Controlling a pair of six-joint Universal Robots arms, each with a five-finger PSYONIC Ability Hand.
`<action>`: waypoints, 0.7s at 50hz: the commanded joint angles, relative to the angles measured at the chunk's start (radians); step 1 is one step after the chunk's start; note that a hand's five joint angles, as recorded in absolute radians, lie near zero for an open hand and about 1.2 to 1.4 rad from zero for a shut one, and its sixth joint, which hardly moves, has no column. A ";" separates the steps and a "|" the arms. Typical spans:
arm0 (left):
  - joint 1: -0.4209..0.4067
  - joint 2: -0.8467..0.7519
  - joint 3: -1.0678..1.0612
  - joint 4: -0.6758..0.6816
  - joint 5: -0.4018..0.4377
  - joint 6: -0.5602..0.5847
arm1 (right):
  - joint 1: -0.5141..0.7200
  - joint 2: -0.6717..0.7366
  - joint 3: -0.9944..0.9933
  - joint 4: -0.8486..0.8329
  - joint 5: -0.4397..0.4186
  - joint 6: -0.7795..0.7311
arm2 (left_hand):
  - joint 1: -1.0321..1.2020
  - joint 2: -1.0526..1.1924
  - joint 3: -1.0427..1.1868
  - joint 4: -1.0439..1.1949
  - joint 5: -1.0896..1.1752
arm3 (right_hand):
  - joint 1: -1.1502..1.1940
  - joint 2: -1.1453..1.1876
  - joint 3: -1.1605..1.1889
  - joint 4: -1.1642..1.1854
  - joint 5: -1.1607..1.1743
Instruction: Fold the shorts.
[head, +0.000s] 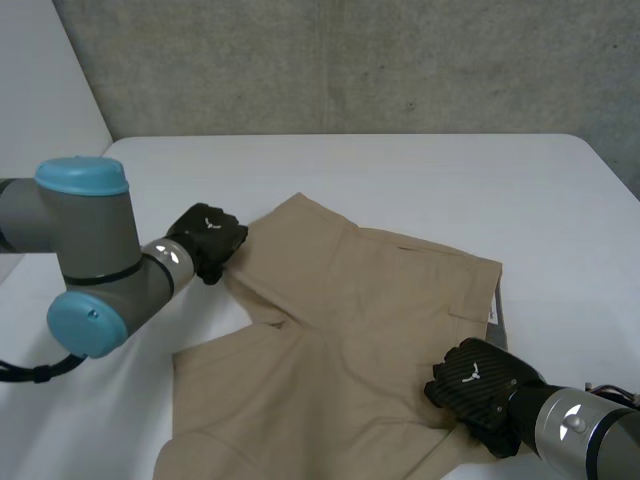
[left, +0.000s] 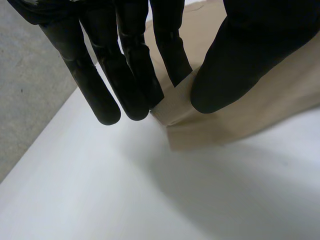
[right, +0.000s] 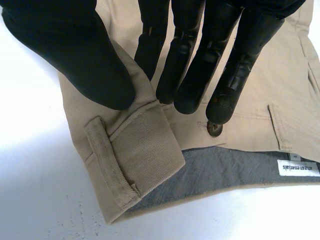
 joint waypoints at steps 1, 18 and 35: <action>0.000 0.021 -0.062 -0.001 -0.028 0.019 | 0.002 0.001 0.001 0.000 -0.001 0.001 | 0.097 0.063 0.063 0.064 0.071 | 0.407 0.221 0.204 0.203 0.233; -0.017 0.036 -0.078 0.009 -0.060 0.112 | 0.005 -0.002 -0.005 -0.020 -0.001 0.063 | -0.793 -0.826 -0.826 -0.826 -0.819 | 0.407 0.221 0.204 0.203 0.233; -0.020 0.490 -0.416 0.003 -0.050 -0.161 | -0.001 0.049 -0.156 -0.118 0.002 0.351 | -0.764 -0.797 -0.797 -0.797 -0.790 | 0.407 0.221 0.204 0.203 0.233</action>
